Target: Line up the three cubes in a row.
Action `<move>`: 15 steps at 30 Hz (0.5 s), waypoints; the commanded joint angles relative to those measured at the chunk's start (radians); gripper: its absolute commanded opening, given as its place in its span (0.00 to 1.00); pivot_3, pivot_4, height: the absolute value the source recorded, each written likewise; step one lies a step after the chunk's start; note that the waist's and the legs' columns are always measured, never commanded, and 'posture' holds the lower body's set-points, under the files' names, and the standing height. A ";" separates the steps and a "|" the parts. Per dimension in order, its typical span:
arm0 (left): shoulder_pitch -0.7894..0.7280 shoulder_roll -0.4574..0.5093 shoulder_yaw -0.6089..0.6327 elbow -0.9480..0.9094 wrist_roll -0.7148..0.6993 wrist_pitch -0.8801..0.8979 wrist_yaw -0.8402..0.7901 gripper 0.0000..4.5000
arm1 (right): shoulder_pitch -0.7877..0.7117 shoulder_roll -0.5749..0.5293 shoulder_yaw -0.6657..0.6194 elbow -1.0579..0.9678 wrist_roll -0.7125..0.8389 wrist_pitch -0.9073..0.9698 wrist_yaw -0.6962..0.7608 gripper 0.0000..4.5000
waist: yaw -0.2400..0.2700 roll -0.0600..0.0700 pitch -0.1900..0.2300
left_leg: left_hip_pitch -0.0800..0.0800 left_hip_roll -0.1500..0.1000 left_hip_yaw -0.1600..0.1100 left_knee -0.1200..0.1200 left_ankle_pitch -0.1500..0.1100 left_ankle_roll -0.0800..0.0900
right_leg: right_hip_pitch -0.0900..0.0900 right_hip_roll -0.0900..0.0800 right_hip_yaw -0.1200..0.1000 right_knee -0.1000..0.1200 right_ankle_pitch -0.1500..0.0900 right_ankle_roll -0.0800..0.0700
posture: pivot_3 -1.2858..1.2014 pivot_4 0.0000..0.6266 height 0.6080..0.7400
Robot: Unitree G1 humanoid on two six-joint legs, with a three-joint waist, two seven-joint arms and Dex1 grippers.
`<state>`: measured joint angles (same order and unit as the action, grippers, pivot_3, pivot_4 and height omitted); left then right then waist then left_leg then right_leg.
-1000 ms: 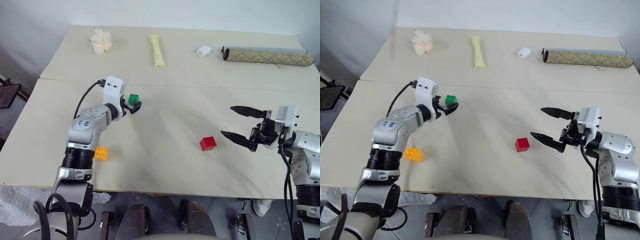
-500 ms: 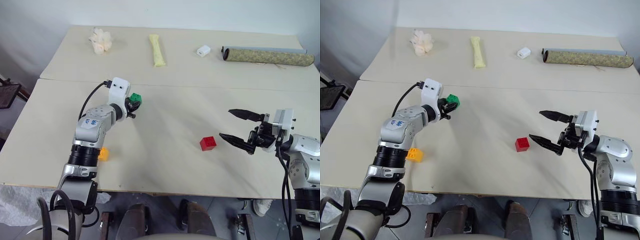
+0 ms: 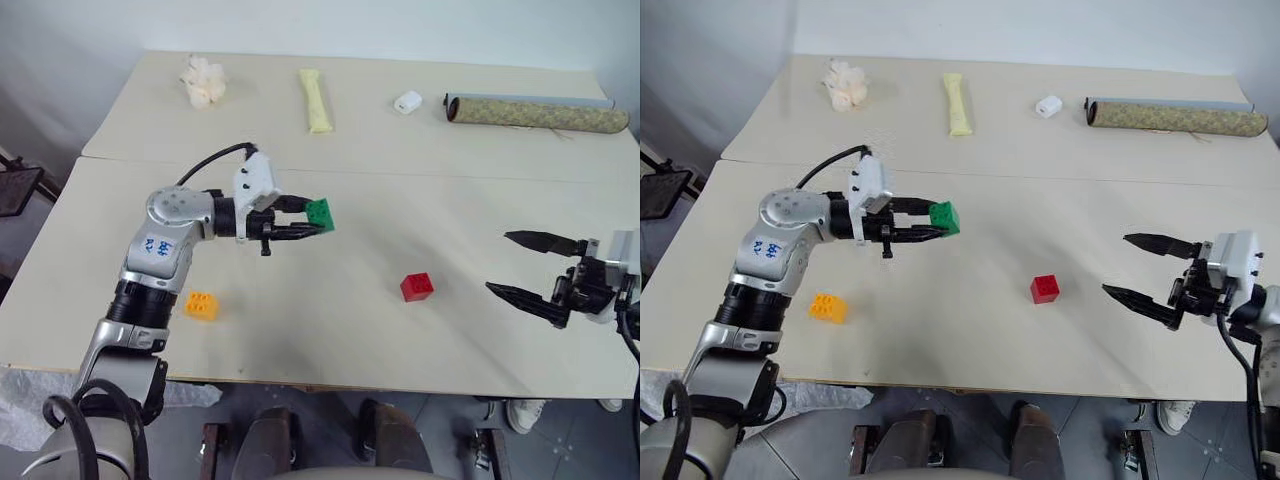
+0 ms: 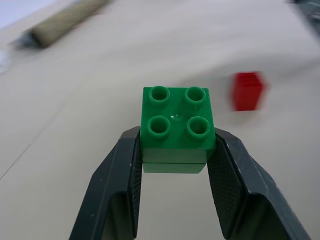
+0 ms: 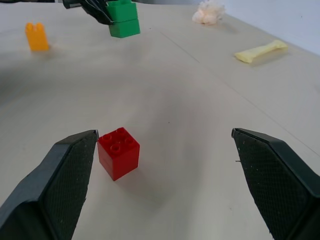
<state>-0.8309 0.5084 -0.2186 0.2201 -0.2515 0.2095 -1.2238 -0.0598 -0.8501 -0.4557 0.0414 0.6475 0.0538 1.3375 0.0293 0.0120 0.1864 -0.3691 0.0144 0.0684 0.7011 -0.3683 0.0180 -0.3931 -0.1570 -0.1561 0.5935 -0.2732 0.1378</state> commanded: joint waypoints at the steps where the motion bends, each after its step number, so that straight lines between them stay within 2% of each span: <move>1: -0.017 -0.068 -0.145 0.003 0.086 0.002 -0.037 0.33 | 0.076 -0.017 -0.108 -0.056 0.047 0.026 0.005 1.00 | 0.009 0.000 0.000 | 0.000 0.000 0.000 0.000 0.000 0.000 | 0.000 0.000 0.000 0.000 0.000 0.000 | 0.52 0.24 1.00; 4: -0.016 -0.135 -0.186 0.013 0.123 0.047 0.016 0.33 | 0.141 0.002 -0.135 -0.098 0.059 0.027 0.015 1.00 | 0.012 -0.001 0.000 | -0.001 0.000 0.000 0.000 0.000 0.001 | 0.000 0.000 0.000 -0.001 0.000 0.000 | 0.52 0.24 1.00; 8: 0.007 -0.169 -0.223 -0.021 0.174 0.119 0.076 0.33 | 0.196 0.015 -0.136 -0.134 0.066 0.032 0.015 1.00 | 0.001 -0.001 0.000 | 0.000 0.000 0.000 0.000 0.000 0.001 | 0.000 0.000 0.001 0.000 0.000 0.000 | 0.52 0.24 1.00; 15: 0.050 -0.165 -0.240 -0.096 0.221 0.216 0.137 0.33 | 0.222 0.024 -0.086 -0.151 0.051 0.034 0.026 1.00 | -0.001 -0.001 0.000 | 0.000 0.000 0.000 0.000 0.000 0.001 | 0.000 0.000 0.001 0.001 0.000 0.000 | 0.52 0.24 1.00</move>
<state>-0.7874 0.3363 -0.4540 0.1723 -0.0442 0.4137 -1.0989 0.1662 -0.8326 -0.5429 -0.0806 0.6911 0.0921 1.3578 0.0284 0.0114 0.1868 -0.3685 0.0148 0.0678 0.7016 -0.3684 0.0190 -0.3928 -0.1570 -0.1553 0.5940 -0.2731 0.1380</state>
